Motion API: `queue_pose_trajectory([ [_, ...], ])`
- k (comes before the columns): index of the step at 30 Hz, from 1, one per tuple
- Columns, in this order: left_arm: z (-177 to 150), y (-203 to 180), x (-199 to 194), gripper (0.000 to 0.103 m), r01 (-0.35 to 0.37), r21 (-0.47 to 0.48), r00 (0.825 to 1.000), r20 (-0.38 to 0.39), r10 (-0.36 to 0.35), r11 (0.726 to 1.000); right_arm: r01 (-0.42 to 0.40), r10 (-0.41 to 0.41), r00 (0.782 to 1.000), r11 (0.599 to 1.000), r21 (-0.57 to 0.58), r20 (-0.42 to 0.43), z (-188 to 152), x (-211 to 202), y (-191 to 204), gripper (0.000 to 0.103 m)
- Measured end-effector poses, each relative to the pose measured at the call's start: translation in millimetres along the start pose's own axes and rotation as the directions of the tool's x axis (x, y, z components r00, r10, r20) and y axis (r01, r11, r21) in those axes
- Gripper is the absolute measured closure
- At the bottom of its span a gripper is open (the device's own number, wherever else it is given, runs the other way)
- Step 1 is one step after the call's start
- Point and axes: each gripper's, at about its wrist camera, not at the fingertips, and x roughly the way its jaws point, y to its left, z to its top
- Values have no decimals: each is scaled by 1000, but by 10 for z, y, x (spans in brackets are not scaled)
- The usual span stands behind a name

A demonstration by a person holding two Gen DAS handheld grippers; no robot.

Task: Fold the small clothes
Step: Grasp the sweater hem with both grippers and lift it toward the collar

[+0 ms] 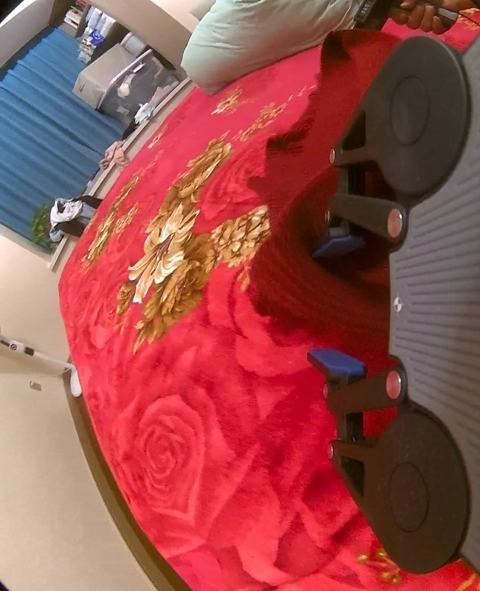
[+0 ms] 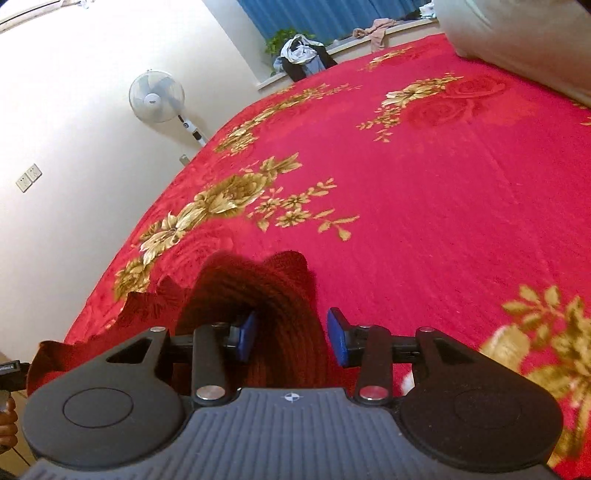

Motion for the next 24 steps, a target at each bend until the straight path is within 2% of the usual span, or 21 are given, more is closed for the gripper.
queue_pose_trajectory([
  [3,31,-24,80,48,-16,-1,1000,-2,16,1000,1,-1,1000,1000,-8,7,24,36,17,60],
  [4,39,-28,100,57,-18,1,1000,-2,18,1000,6,-6,1000,1000,-10,6,28,48,19,60],
  [5,47,-32,129,68,-17,8,1000,-10,18,1000,13,-13,1000,1000,-15,5,34,65,23,66],
  [6,50,-32,149,74,-21,16,1000,-18,21,1000,19,-19,1000,999,-27,4,37,73,29,72],
  [7,49,-35,169,85,-26,27,999,-26,27,999,22,-22,1000,999,-38,1,39,83,38,83],
  [8,47,-45,183,89,-35,43,999,-29,36,998,20,-20,1000,999,-49,-1,48,87,50,90],
  [10,50,-61,150,91,-52,74,999,-3,52,996,29,-28,999,997,-78,20,69,58,103,92],
  [13,95,-73,-8,93,-68,95,993,100,58,993,16,-2,994,992,-123,114,129,-98,221,93],
  [16,117,-149,-214,93,-97,105,966,251,68,990,-14,47,966,992,-129,254,178,-299,333,93],
  [18,99,-236,-265,93,-150,127,942,318,103,981,34,20,948,986,-164,319,150,-332,434,93],
  [19,102,-246,-254,93,-159,123,941,318,113,979,62,-4,947,984,-170,322,151,-314,453,92],
  [21,119,-187,-123,90,-112,84,971,220,91,990,96,-53,966,982,-161,253,135,-182,426,87],
  [22,117,-153,-54,89,-84,67,985,156,72,994,100,-72,980,984,-150,186,122,-93,385,82],
  [23,96,-146,7,83,-76,71,993,99,69,995,102,-87,990,985,-139,111,101,-7,334,73],
  [24,71,-150,30,76,-77,90,995,76,71,993,109,-103,993,985,-132,50,75,54,295,71],
])
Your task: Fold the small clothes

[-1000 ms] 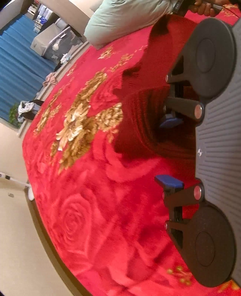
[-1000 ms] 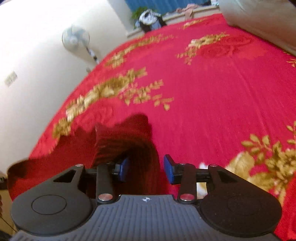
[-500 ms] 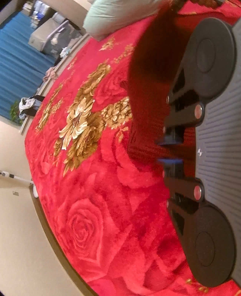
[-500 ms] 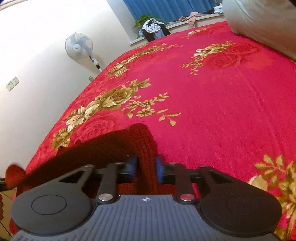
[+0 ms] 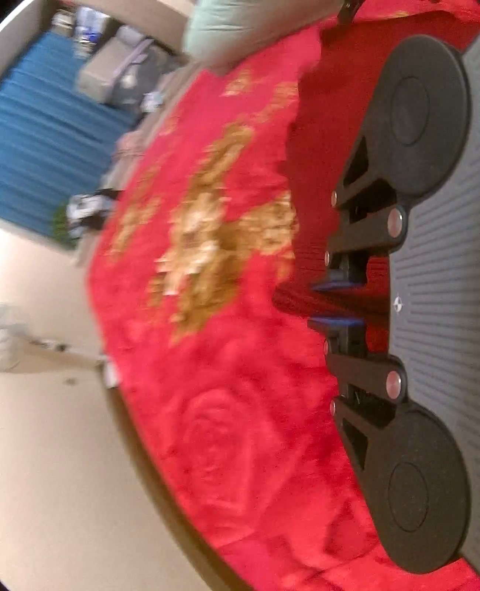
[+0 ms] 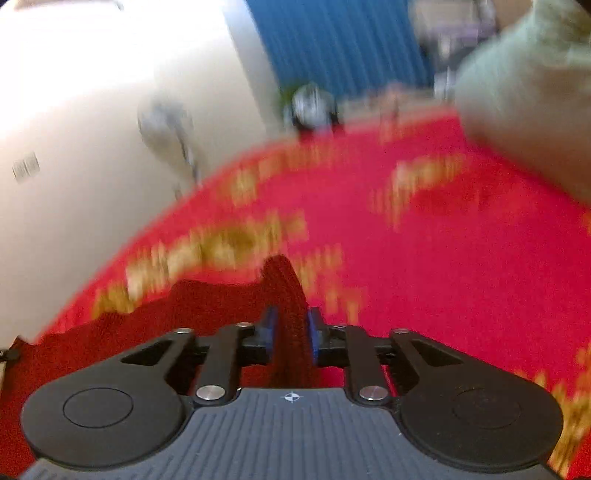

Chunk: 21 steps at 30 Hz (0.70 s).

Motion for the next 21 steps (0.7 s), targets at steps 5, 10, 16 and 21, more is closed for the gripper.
queue_pose_trajectory([
  [5,-153,122,69,51,23,-19,989,-145,-25,1000,24,-25,992,1000,-7,-126,-116,0,19,66],
  [10,-266,320,97,52,59,-113,969,-231,-84,992,21,-12,986,999,48,-166,-205,-92,6,66],
  [16,-263,247,-99,90,94,-51,985,-142,-101,994,-14,23,993,997,75,-115,-272,-237,56,90],
  [21,-242,194,-484,90,100,-12,994,52,-100,995,-33,31,994,999,23,101,-157,-623,197,92],
])
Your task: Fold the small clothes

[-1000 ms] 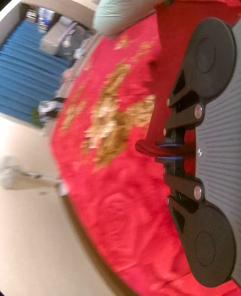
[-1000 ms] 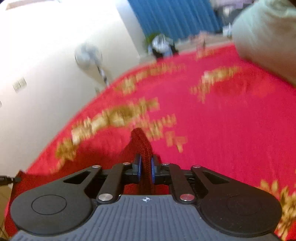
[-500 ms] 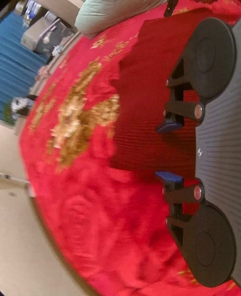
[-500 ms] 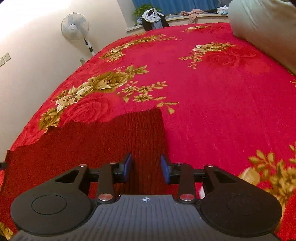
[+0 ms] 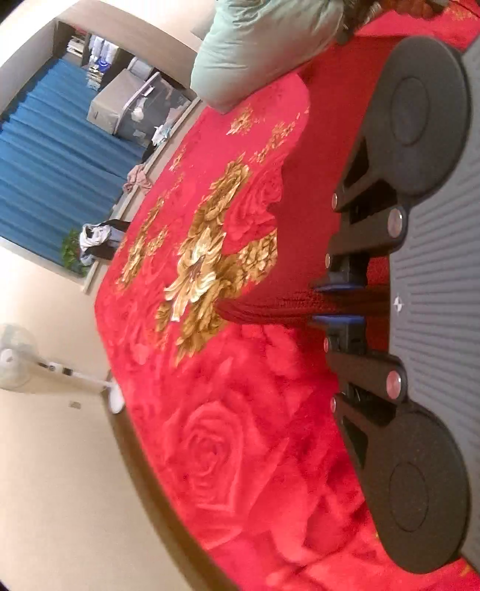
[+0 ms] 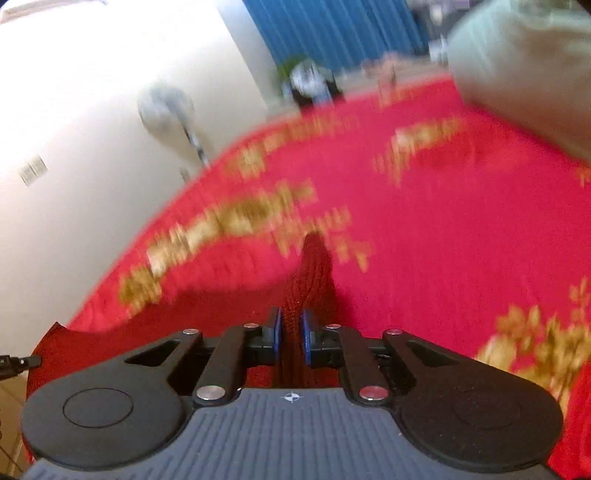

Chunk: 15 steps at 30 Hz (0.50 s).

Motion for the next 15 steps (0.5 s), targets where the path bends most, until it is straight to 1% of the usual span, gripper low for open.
queue_pose_trajectory([
  [1,-28,-6,20,90,-10,5,1000,-22,10,1000,30,-30,1000,999,-16,-8,-16,13,15,91],
  [3,-93,31,118,85,-13,-15,993,-121,12,1000,78,-79,994,997,-23,-78,-103,98,-8,86],
  [4,-127,45,146,75,-26,-26,986,-162,21,999,98,-99,986,995,-17,-134,-157,140,-32,83],
  [5,-161,56,156,64,-32,-29,981,-193,26,999,127,-128,976,992,-17,-177,-209,148,-55,83],
  [6,-198,63,132,61,-21,-30,978,-208,15,999,156,-157,969,988,-20,-192,-247,106,-69,83],
  [7,-229,66,93,58,-4,-33,976,-218,-4,999,163,-163,966,986,-15,-201,-264,48,-89,82],
  [9,-305,82,13,57,0,-45,968,-251,-11,999,138,-131,964,990,13,-230,-298,-67,-121,79],
  [10,-350,101,-17,57,-17,-60,961,-277,0,998,120,-108,963,992,32,-247,-325,-130,-138,73],
  [11,-436,102,-47,57,-38,-89,949,-316,8,995,112,-95,960,993,48,-264,-364,-196,-153,69],
  [13,-605,79,-103,57,-72,-117,928,-373,23,991,109,-85,951,992,67,-298,-458,-274,-187,66],
  [15,-733,38,-188,58,-77,-117,927,-375,28,990,106,-77,940,992,71,-332,-547,-293,-202,67],
])
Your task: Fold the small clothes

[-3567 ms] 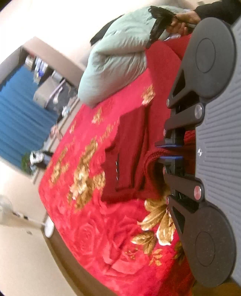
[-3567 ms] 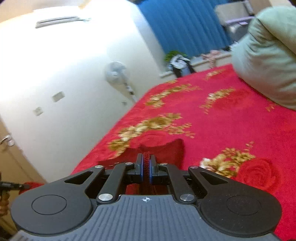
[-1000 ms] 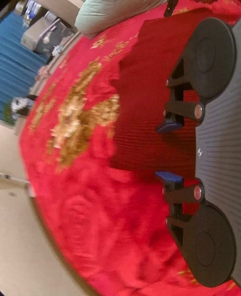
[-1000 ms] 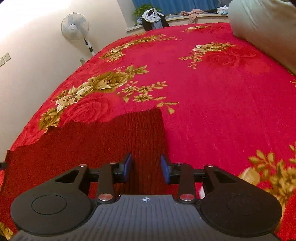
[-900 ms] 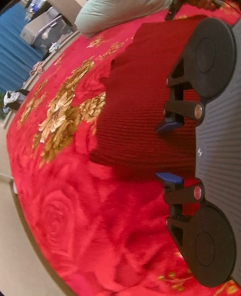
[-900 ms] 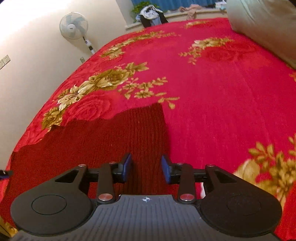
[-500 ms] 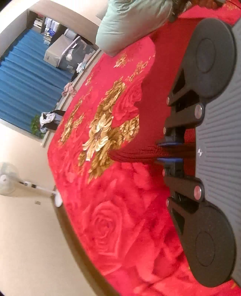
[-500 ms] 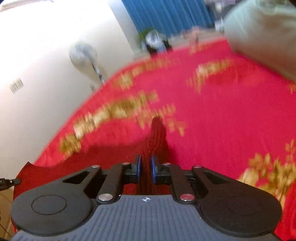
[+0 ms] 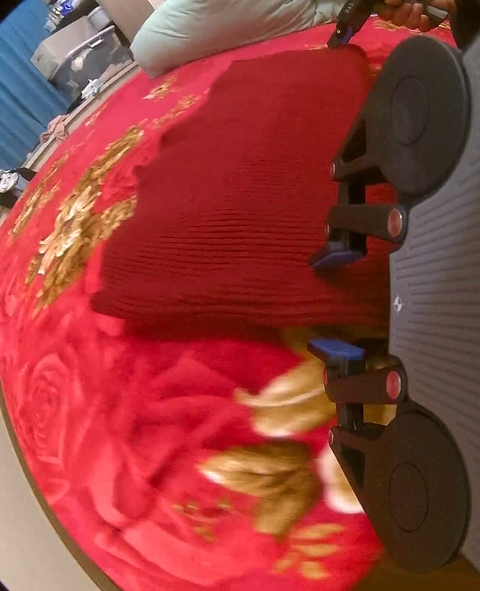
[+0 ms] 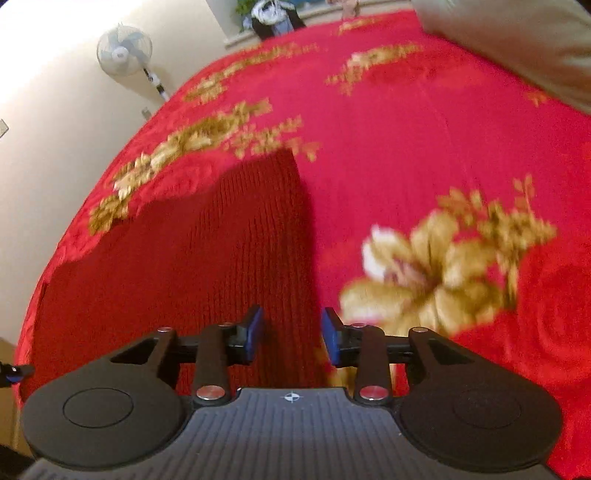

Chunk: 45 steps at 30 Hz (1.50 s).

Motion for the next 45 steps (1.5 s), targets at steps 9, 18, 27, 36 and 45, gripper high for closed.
queue_pose_trajectory([
  [9,-373,-30,-569,90,34,-5,950,310,-31,999,-105,96,975,994,31,201,-136,-645,37,92],
  [18,-474,-188,-484,86,-104,28,945,315,90,994,139,-132,980,990,-36,150,-293,-389,226,88],
  [27,-597,-474,49,79,-136,162,989,82,124,977,152,-148,988,966,-211,34,-450,-23,472,77],
  [36,-626,-615,-218,60,-82,193,977,210,41,978,164,-147,986,952,-257,83,-436,-120,594,65],
  [45,-566,-776,-59,58,-46,205,989,145,16,978,162,-151,987,953,-254,60,-449,-69,547,65],
])
